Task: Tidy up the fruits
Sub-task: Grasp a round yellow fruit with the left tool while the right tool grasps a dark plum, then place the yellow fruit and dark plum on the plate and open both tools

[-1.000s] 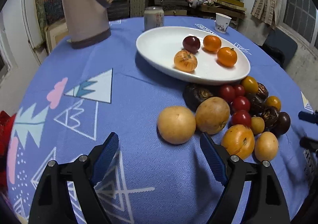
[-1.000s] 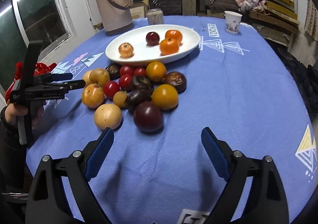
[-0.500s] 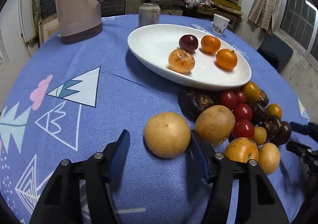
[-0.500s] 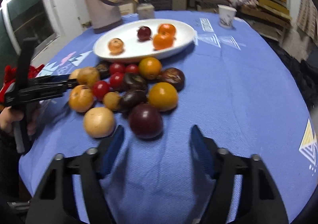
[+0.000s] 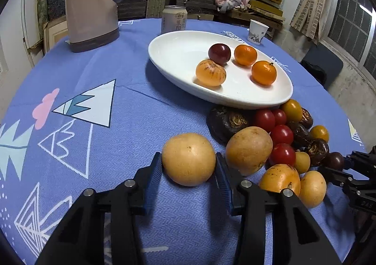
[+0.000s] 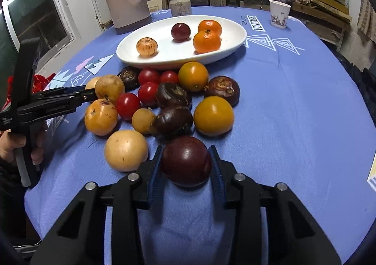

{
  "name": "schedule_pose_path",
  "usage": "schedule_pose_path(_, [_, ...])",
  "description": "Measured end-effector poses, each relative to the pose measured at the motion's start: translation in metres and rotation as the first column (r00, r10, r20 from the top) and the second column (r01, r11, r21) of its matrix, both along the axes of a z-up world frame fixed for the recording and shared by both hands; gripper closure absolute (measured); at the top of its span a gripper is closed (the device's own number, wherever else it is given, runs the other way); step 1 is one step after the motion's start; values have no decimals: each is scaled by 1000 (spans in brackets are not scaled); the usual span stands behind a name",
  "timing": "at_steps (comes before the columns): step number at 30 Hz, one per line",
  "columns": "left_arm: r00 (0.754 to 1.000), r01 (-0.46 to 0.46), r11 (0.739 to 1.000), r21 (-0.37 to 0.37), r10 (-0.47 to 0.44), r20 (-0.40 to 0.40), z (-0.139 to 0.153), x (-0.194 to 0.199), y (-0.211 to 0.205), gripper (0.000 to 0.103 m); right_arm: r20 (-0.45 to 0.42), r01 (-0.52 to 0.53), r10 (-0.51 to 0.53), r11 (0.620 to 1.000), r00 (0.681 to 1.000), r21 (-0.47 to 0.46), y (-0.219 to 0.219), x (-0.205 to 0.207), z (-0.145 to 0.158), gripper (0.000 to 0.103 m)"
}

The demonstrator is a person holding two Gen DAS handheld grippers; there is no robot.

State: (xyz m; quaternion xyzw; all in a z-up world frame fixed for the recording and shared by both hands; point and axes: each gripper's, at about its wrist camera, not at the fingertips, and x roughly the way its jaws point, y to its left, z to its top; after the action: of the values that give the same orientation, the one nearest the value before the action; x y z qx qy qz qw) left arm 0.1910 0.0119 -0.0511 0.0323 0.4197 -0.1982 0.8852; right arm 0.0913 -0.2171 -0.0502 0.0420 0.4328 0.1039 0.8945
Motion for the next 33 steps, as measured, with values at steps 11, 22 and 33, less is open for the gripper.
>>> schedule_pose_path(11, [997, -68, 997, -34, 69, 18, 6, 0, 13, 58, 48, 20, -22, 999, 999, 41, -12, -23, 17, 66])
schedule_pose_path(22, [995, -28, 998, -55, 33, 92, 41, -17, 0, 58, 115, -22, 16, 999, 993, 48, -19, -24, 51, 66])
schedule_pose_path(33, [986, -75, 991, -112, 91, 140, 79, 35, -28, 58, 170, -85, 72, 994, 983, 74, 0, 53, 93, 66])
